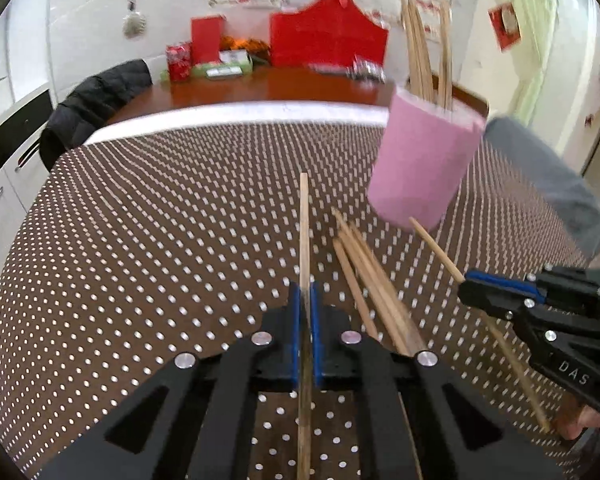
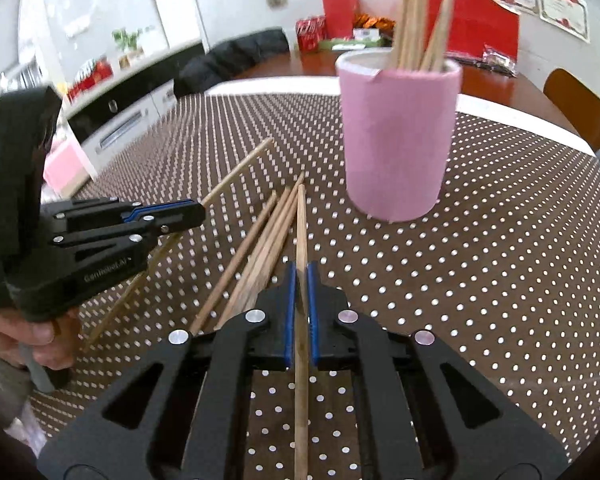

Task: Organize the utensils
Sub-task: 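Close the left tool on a chopstick while the right tool grasps another, then raise both held chopsticks upright above the pink cup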

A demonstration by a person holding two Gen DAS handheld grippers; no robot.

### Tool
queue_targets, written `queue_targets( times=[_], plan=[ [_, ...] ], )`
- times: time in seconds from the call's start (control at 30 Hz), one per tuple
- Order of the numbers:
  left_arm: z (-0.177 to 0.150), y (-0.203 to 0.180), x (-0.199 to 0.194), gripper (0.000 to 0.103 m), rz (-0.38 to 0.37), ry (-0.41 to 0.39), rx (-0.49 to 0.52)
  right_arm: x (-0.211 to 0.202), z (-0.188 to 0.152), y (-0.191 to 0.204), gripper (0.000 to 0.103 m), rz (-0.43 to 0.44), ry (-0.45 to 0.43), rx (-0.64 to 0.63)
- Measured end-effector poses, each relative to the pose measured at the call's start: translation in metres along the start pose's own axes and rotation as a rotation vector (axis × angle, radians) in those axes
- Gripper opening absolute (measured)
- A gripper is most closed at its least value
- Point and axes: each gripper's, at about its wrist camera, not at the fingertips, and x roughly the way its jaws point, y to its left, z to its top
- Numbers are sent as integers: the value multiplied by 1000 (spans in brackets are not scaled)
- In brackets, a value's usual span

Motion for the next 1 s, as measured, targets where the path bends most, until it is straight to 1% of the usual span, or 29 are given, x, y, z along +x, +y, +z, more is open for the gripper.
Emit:
queue_targets(
  times=[0.13, 0.27, 0.3, 0.4, 0.47, 0.6, 0.73, 0.83, 1.0],
  plan=[
    [8, 5, -22, 5, -30, -144, -41, -22, 3, -9, 6, 51, -107, 39],
    [10, 3, -45, 5, -91, -272, -76, -48, 4, -15, 6, 84, -221, 61],
    [10, 1, -51, 5, -109, -306, -77, -53, 4, -16, 6, 89, -240, 65],
    [11, -7, -65, 5, -130, -381, -66, -69, 7, -21, 6, 116, -318, 88],
    [11, -14, -75, 5, -147, -419, -63, -79, 6, -23, 6, 119, -353, 92],
    [23, -20, -83, 5, -187, -458, -78, -93, 12, -24, 6, 126, -418, 99],
    [40, -28, -93, 5, -218, -509, -71, -103, 15, -27, 6, 121, -452, 102],
    [46, -33, -101, 5, -227, -550, -65, -112, 18, -27, 6, 112, -479, 101],
    [59, -38, -108, 5, -261, -627, -73, -131, 34, -28, 6, 93, -517, 77]
  ],
)
